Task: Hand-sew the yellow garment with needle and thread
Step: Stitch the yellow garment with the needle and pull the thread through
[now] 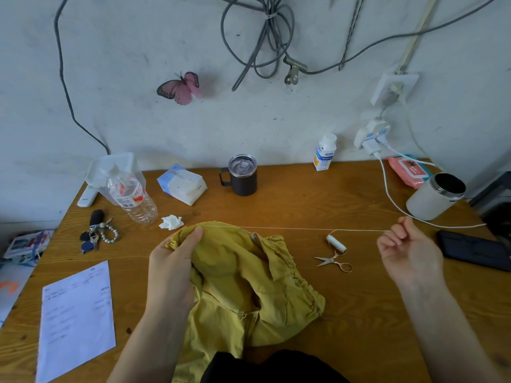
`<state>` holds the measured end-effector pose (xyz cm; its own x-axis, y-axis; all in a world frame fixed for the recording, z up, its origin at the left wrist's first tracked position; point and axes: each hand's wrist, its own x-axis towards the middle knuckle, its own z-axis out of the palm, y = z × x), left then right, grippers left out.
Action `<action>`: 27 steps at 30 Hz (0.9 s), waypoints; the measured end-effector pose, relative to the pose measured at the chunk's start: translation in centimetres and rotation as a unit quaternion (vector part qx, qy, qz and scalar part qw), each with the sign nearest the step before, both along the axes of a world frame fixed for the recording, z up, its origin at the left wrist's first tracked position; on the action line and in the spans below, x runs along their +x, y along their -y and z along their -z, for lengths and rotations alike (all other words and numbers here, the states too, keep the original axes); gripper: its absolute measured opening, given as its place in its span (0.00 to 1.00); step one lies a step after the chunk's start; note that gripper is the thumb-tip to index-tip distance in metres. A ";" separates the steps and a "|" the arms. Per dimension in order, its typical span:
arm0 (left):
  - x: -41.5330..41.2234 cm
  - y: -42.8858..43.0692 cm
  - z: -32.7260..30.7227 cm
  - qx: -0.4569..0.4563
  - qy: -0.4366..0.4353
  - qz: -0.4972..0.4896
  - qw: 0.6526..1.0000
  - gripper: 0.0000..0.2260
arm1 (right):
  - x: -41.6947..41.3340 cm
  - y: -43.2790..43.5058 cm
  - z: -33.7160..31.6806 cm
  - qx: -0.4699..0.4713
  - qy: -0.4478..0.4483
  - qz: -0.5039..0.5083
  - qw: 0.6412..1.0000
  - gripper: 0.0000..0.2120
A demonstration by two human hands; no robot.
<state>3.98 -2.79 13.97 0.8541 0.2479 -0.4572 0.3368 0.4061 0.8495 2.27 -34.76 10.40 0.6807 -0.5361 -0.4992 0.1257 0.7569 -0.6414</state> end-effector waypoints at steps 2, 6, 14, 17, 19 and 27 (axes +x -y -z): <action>0.0 0.0 0.0 0.007 -0.001 -0.003 1.000 0.10 | -0.1 0.6 0.2 0.007 0.001 0.009 1.000 0.09; 0.1 0.0 0.0 0.010 -0.005 -0.007 1.000 0.09 | -0.4 1.1 0.5 0.007 0.004 0.013 1.000 0.09; -0.1 0.3 -0.5 0.016 -0.015 -0.003 1.000 0.05 | -0.3 1.1 0.5 0.007 -0.006 0.013 1.000 0.09; -0.2 0.3 -0.6 0.023 -0.015 0.002 1.000 0.05 | -0.3 1.0 0.5 0.008 -0.007 0.012 1.000 0.08; -0.3 0.5 -0.7 0.020 -0.009 0.007 1.000 0.05 | -0.3 0.9 0.5 0.012 -0.007 0.012 1.000 0.08; -0.9 1.1 -1.3 0.015 0.033 0.055 0.998 0.12 | -0.2 -0.5 0.1 0.001 0.006 -0.053 0.999 0.07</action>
<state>3.09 -3.91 15.25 0.9049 0.1628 -0.3932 0.3213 0.3444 0.8821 2.09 -34.26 10.33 0.7398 -0.4602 -0.4908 0.0530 0.7671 -0.6393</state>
